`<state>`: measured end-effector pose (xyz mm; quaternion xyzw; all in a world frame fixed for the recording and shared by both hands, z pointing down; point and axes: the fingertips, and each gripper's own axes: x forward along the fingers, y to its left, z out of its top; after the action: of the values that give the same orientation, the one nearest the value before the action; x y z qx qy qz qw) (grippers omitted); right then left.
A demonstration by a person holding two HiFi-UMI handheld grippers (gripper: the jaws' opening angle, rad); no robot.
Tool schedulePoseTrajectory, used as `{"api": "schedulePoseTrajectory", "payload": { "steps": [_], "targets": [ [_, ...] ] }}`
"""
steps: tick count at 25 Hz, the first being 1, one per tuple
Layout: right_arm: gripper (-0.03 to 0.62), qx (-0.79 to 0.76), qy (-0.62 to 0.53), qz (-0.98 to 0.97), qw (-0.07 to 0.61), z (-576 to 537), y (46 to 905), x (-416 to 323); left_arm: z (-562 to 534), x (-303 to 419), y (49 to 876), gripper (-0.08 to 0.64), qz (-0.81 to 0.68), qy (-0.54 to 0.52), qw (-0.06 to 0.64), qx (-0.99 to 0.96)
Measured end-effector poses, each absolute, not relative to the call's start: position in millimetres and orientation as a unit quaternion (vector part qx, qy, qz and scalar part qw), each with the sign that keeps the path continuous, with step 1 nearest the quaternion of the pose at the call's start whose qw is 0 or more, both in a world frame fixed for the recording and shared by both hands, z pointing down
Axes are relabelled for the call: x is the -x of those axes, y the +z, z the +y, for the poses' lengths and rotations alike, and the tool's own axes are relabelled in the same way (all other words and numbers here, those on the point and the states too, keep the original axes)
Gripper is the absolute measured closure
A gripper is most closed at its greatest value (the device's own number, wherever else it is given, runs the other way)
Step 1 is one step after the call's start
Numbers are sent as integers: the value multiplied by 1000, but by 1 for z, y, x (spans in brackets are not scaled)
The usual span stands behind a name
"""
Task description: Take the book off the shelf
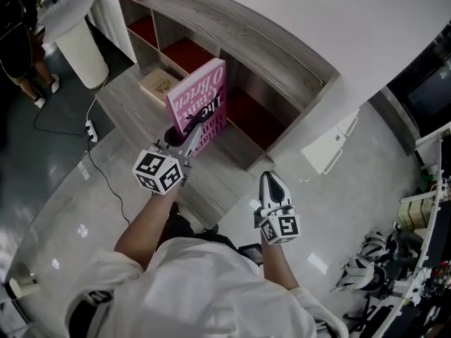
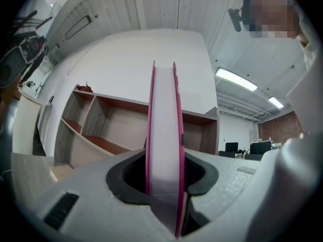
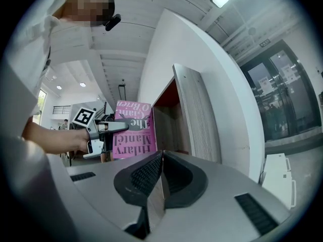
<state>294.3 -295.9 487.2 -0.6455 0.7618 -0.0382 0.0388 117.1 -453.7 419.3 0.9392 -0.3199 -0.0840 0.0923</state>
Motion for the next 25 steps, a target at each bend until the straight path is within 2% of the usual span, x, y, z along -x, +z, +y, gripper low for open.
{"api": "schedulePoseTrajectory", "payload": {
  "steps": [12, 25],
  "targets": [
    [574, 653, -37, 756, 30, -287, 483, -254, -407, -30, 430, 411, -362, -81, 49, -928],
    [575, 660, -9, 751, 5, -219, 467, -160, -323, 68, 445, 413, -358, -59, 39, -931]
  ]
}}
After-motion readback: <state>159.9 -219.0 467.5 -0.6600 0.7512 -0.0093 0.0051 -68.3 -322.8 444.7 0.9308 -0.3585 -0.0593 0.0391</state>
